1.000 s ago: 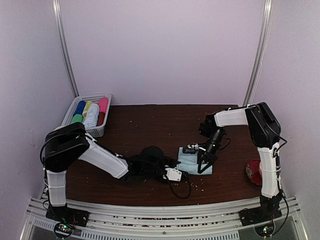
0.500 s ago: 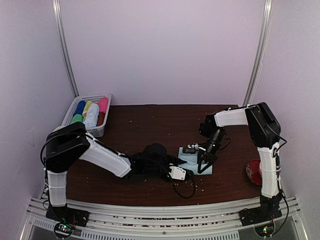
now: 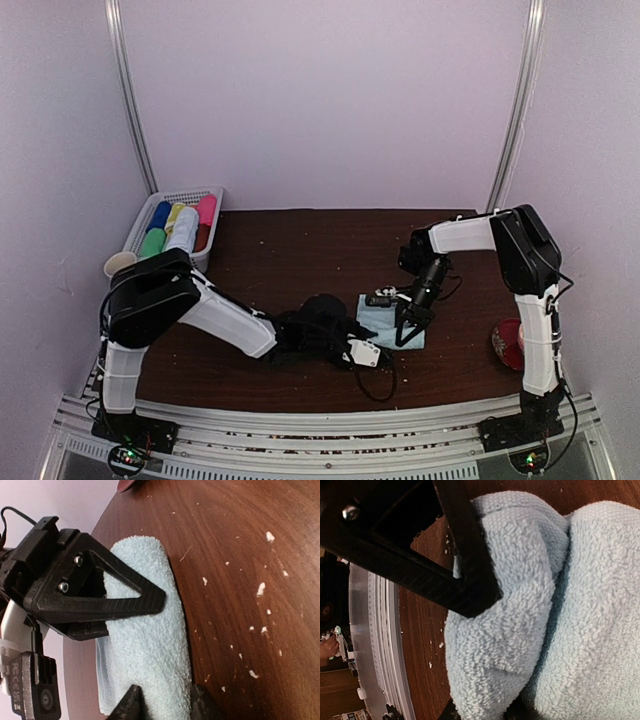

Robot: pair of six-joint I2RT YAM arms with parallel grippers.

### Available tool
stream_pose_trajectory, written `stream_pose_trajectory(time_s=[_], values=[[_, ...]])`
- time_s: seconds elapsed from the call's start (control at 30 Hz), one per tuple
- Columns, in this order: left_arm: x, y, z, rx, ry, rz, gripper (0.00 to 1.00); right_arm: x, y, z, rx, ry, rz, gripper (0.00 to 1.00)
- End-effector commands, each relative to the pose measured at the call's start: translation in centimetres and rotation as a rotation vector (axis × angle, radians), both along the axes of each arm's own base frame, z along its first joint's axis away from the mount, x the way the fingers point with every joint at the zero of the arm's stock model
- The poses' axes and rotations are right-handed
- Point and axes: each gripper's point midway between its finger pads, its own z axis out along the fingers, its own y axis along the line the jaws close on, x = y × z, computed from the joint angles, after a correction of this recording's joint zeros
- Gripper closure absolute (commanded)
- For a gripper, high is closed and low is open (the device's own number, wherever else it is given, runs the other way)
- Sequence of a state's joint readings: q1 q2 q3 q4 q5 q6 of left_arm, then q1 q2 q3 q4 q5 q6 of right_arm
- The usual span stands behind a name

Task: Roll the towels
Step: Roll the towel at the center of the board.

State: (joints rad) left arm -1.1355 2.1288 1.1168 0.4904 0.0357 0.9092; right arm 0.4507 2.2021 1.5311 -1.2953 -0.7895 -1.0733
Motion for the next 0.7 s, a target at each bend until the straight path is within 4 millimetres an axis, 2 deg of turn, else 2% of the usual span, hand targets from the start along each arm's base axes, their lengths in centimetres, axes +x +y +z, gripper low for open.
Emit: stream_pose_trajectory(time_s=[0.0, 0.13, 0.33, 0.37, 0.47, 0.57, 0.6, 0.63, 0.67], values=[[-0.4, 0.1, -2.8, 0.085, 0.015, 0.004, 0.77, 0.1, -1.6, -2.8, -0.09, -0.003, 0.029, 0.79], [-0.3, 0.3, -3.6, 0.131, 0.03, 0.015, 1.0, 0.2, -1.5, -2.5, -0.084, -0.013, 0.032, 0.78], [-0.7, 1.1, -5.1, 0.2, 0.088, 0.036, 1.0, 0.8, -1.4, -1.0, -0.06, -0.068, 0.037, 0.76], [-0.8, 1.3, -5.4, 0.213, 0.1, 0.04, 1.0, 1.0, -1.4, -0.7, -0.059, -0.085, 0.032, 0.73], [-1.1, 1.7, -5.9, 0.245, 0.138, 0.056, 1.0, 1.6, -1.6, 0.5, -0.048, -0.152, 0.037, 0.55], [-1.2, 1.7, -5.9, 0.256, 0.175, 0.067, 1.0, 2.3, -2.1, 1.8, -0.05, -0.259, 0.038, 0.41], [-1.2, 1.7, -5.8, 0.255, 0.189, 0.074, 1.0, 2.9, -2.3, 2.2, -0.065, -0.314, 0.021, 0.31], [-1.2, 1.6, -5.7, 0.253, 0.199, 0.079, 1.0, 3.6, -2.6, 2.6, -0.084, -0.371, 0.006, 0.09], [-1.3, 1.5, -5.6, 0.251, 0.21, 0.083, 1.0, 4.0, -2.9, 3.0, -0.092, -0.42, -0.002, 0.01]])
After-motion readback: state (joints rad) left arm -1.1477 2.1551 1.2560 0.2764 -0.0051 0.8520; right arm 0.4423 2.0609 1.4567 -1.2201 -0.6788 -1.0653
